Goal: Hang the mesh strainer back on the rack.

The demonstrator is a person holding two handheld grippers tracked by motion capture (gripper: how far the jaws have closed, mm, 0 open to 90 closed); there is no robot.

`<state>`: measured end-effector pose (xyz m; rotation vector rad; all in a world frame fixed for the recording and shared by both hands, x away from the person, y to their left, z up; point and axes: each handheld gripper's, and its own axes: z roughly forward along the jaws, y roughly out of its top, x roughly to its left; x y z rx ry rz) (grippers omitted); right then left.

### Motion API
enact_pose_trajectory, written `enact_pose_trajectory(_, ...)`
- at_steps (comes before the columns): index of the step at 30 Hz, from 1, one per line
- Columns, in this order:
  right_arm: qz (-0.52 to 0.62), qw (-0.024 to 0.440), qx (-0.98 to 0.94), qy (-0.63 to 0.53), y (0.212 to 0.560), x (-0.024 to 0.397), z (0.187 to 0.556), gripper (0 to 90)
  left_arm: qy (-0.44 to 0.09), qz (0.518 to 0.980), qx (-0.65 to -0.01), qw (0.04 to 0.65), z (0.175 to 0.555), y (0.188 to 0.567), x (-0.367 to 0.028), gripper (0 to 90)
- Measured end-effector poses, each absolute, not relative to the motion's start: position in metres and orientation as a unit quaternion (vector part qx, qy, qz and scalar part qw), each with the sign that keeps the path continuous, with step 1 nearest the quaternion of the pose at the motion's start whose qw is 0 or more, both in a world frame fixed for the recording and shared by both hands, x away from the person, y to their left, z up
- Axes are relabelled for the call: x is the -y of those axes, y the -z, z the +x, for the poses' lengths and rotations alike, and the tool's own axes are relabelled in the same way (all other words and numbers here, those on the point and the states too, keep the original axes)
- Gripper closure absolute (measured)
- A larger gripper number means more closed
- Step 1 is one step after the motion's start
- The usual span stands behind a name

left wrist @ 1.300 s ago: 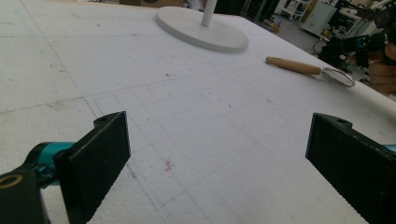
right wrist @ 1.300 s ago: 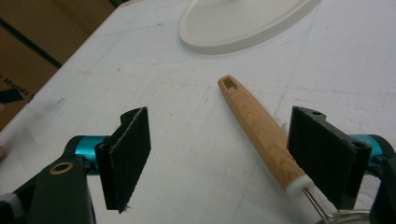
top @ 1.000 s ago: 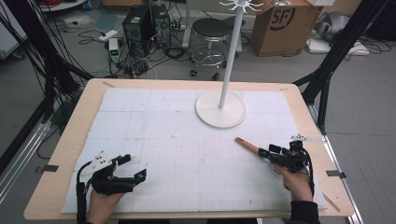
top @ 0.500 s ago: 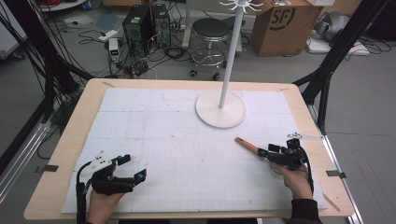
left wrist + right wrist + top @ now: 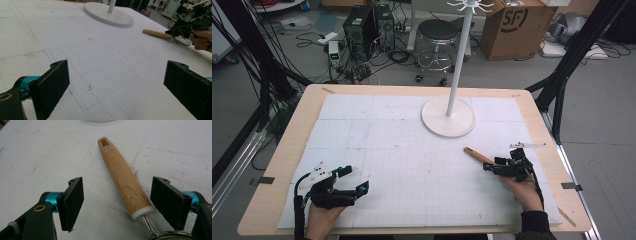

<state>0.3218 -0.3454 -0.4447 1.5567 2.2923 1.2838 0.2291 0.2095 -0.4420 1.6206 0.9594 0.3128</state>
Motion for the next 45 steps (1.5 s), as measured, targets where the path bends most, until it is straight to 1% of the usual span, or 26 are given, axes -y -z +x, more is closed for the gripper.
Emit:
enact_pose_trajectory(11, 0.505, 0.041, -0.76, -0.407, 0.447, 0.342, 0.322, 28.2, -0.134, 0.695, -0.41, 0.575, 0.229, 0.442, -0.209, 7.1)
enact_pose_trajectory(14, 0.509, 0.035, -0.758, -0.407, 0.446, 0.342, 0.321, 32.4, -0.133, 0.697, -0.41, 0.573, 0.229, 0.443, -0.208, 7.1)
enact_pose_trajectory(17, 0.514, 0.033, -0.755, -0.405, 0.446, 0.342, 0.321, 32.8, -0.133, 0.697, -0.409, 0.573, 0.229, 0.443, -0.208, 7.1)
enact_pose_trajectory(20, 0.509, 0.044, -0.762, -0.397, 0.446, 0.34, 0.321, 35.4, -0.134, 0.696, -0.41, 0.574, 0.229, 0.442, -0.209, 7.1)
enact_pose_trajectory(22, 0.509, 0.055, -0.77, -0.382, 0.444, 0.337, 0.32, 38.9, -0.133, 0.695, -0.411, 0.575, 0.229, 0.442, -0.208, 7.2)
enact_pose_trajectory(25, 0.5, 0.075, -0.784, -0.36, 0.442, 0.331, 0.319, 39.1, -0.134, 0.696, -0.409, 0.575, 0.229, 0.442, -0.208, 7.2)
enact_pose_trajectory(28, 0.497, 0.085, -0.79, -0.349, 0.441, 0.329, 0.319, 40.7, -0.136, 0.695, -0.41, 0.575, 0.229, 0.442, -0.209, 7.2)
enact_pose_trajectory(31, 0.496, 0.095, -0.792, -0.344, 0.441, 0.328, 0.318, 45.7, -0.136, 0.695, -0.41, 0.574, 0.229, 0.442, -0.209, 7.2)
enact_pose_trajectory(35, 0.497, 0.106, -0.795, -0.331, 0.441, 0.326, 0.318, 49.1, -0.136, 0.697, -0.409, 0.574, 0.229, 0.442, -0.208, 7.3)
enact_pose_trajectory(40, 0.484, 0.131, -0.813, -0.295, 0.439, 0.317, 0.318, 49.9, -0.137, 0.696, -0.408, 0.574, 0.228, 0.442, -0.207, 7.5)
enact_pose_trajectory(45, 0.473, 0.142, -0.825, -0.276, 0.438, 0.312, 0.318, 50.6, -0.138, 0.696, -0.409, 0.574, 0.228, 0.442, -0.208, 7.6)
